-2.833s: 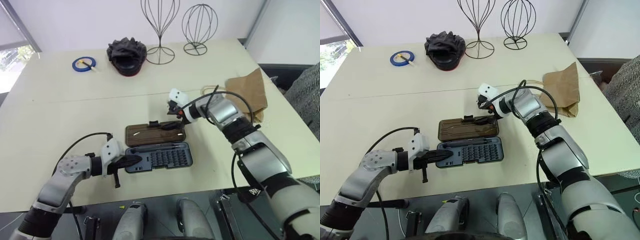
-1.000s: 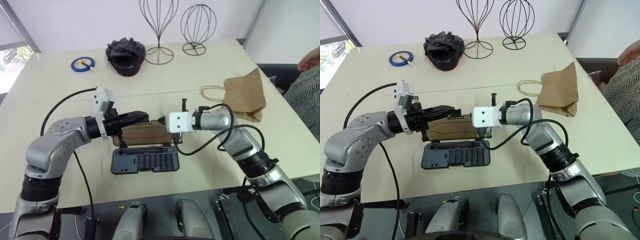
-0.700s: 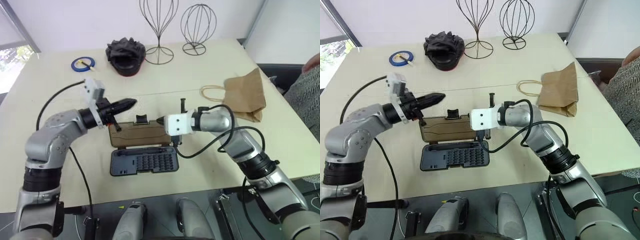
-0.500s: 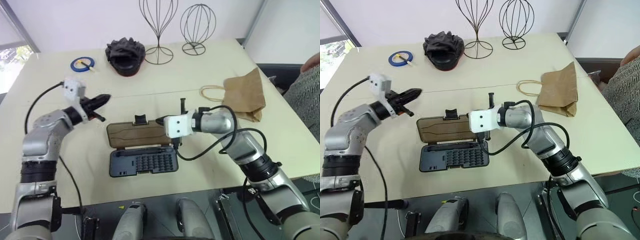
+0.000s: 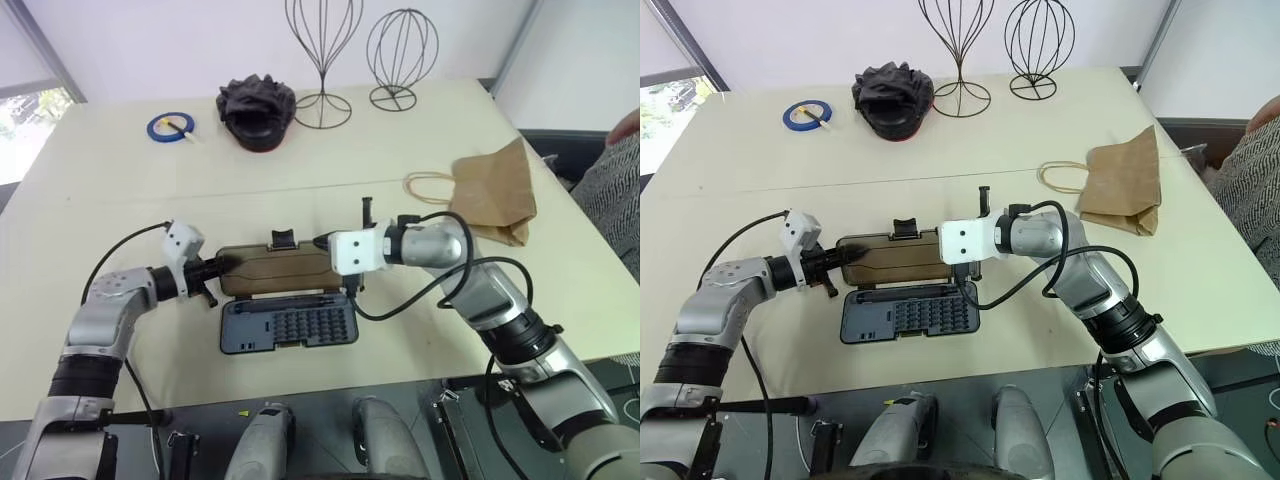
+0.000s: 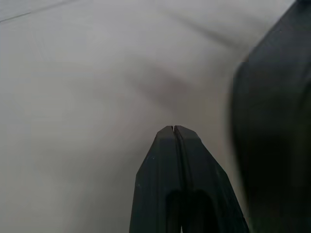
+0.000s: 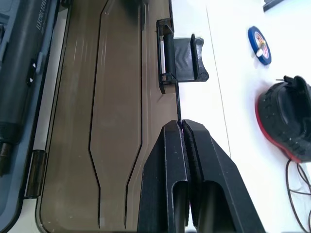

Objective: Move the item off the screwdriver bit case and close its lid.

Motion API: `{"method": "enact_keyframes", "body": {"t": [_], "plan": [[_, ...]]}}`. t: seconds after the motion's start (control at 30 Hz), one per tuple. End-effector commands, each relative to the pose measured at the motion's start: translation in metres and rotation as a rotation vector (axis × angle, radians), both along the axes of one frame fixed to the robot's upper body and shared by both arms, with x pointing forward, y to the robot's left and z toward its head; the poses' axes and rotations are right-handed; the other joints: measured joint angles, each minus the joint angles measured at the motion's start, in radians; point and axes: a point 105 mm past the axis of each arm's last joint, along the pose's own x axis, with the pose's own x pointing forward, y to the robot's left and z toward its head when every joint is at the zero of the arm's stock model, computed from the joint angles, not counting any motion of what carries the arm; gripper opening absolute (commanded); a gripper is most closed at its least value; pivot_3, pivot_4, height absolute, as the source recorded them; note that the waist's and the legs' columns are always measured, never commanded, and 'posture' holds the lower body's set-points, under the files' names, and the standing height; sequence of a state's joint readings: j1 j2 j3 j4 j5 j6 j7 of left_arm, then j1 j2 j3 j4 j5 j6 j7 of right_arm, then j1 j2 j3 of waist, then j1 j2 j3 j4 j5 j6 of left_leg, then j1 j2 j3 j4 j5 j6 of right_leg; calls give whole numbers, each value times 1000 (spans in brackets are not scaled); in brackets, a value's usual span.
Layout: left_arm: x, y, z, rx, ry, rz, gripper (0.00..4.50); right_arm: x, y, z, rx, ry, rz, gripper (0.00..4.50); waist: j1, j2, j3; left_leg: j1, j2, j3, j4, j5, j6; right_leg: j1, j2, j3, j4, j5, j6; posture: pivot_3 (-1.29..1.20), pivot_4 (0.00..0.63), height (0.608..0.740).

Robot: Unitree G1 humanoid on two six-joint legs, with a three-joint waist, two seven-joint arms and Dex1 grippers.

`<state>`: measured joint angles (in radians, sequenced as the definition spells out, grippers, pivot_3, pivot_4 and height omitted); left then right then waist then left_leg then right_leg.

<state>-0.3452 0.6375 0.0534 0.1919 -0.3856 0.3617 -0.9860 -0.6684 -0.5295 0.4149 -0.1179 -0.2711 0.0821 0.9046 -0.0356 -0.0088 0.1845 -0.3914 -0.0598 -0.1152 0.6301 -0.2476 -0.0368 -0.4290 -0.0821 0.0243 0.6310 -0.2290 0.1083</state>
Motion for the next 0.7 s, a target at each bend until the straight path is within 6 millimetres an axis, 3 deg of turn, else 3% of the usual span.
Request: {"method": "enact_keyframes", "body": {"t": [0.03, 0.3, 0.47, 0.6, 0.7], "plan": [[-3, -3, 12, -32, -21, -24, 0, -2, 2, 19, 41, -72, 7, 9, -3, 0, 0, 0, 0, 0, 0, 0, 0, 0, 0, 0, 0, 0, 0, 0, 150, 740], [-4, -5, 13, -34, -13, -42, 0, 0, 0, 17, 43, -57, -13, 9, -2, 0, 0, 0, 0, 0, 0, 0, 0, 0, 0, 0, 0, 0, 0, 0, 150, 740], [-5, -5, 12, -31, -13, -41, 0, 3, -3, 18, 35, -59, -35, 2287, -2, 0, 0, 0, 0, 0, 0, 0, 0, 0, 0, 0, 0, 0, 0, 0, 150, 740], [-5, -6, 11, -32, -12, -41, 0, 7, -9, 22, 46, -26, -71, 4371, -2, 0, 0, 0, 0, 0, 0, 0, 0, 0, 0, 0, 0, 0, 0, 0, 150, 740], [-5, -6, 12, -34, -15, -45, 0, 10, -16, 31, 96, 29, -116, 4447, -1, 0, 0, 0, 0, 0, 0, 0, 0, 0, 0, 0, 0, 0, 0, 0, 150, 740]]}}
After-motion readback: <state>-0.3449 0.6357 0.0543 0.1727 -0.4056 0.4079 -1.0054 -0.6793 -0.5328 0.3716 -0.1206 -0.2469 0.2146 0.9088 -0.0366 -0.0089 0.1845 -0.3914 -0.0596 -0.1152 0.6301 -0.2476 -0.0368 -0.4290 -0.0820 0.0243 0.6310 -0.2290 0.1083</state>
